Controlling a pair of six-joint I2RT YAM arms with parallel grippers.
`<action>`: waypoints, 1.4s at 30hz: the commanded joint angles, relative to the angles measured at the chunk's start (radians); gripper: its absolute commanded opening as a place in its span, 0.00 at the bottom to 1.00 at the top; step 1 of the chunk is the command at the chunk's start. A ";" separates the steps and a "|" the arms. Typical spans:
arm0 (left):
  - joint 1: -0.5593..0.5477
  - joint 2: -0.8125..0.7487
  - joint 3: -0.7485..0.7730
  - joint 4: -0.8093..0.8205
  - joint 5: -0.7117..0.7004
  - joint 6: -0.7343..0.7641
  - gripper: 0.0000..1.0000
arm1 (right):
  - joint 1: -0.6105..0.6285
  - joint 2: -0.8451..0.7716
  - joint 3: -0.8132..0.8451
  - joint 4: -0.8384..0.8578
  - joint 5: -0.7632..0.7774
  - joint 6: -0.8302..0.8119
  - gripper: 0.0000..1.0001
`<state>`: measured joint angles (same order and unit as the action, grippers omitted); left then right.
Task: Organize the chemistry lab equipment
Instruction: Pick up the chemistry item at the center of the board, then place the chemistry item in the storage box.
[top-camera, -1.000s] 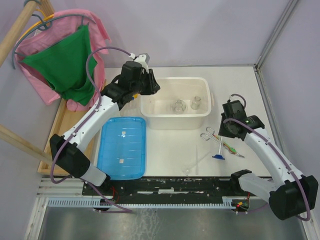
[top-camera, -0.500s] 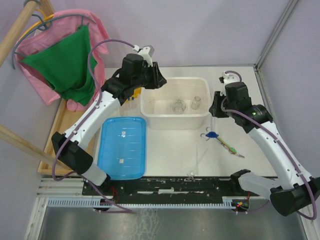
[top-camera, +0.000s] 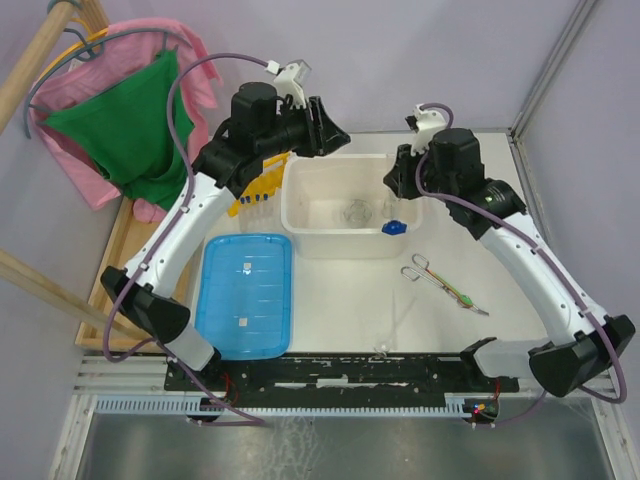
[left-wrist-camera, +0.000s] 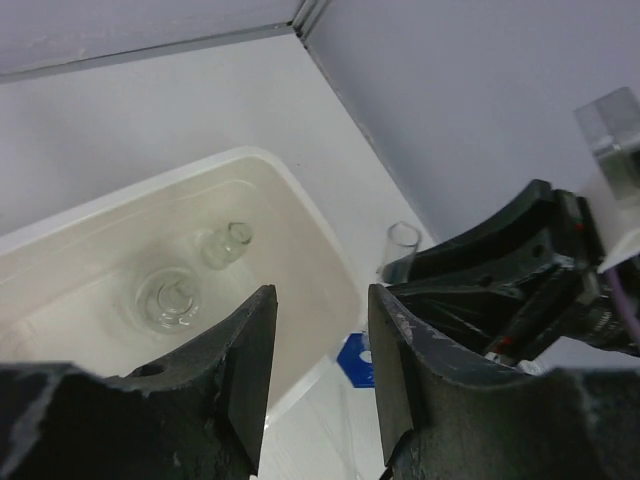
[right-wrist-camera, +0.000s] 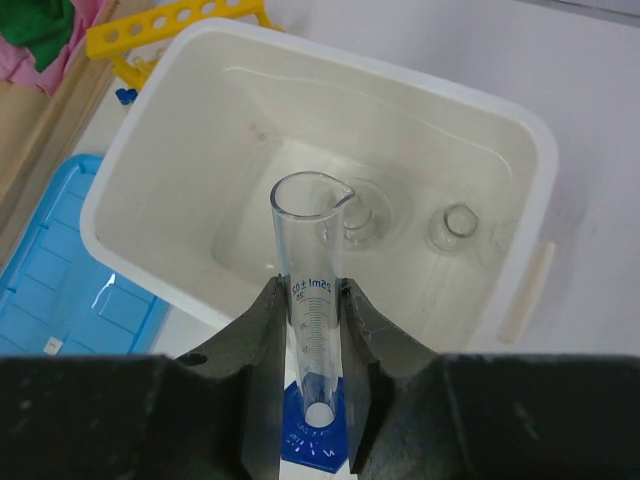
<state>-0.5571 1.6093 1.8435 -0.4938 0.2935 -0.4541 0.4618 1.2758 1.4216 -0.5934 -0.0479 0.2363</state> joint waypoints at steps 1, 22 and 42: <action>-0.003 0.030 0.055 0.048 0.109 -0.073 0.50 | 0.027 0.051 0.065 0.142 -0.078 -0.011 0.16; -0.009 0.118 0.119 0.007 0.154 -0.142 0.60 | 0.057 0.127 0.068 0.258 -0.159 0.019 0.17; -0.021 0.211 0.323 -0.267 0.121 -0.069 0.49 | 0.097 0.153 0.062 0.237 -0.161 -0.005 0.17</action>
<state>-0.5716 1.8069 2.0911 -0.6498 0.4206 -0.5564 0.5472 1.4242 1.4696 -0.3885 -0.2089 0.2535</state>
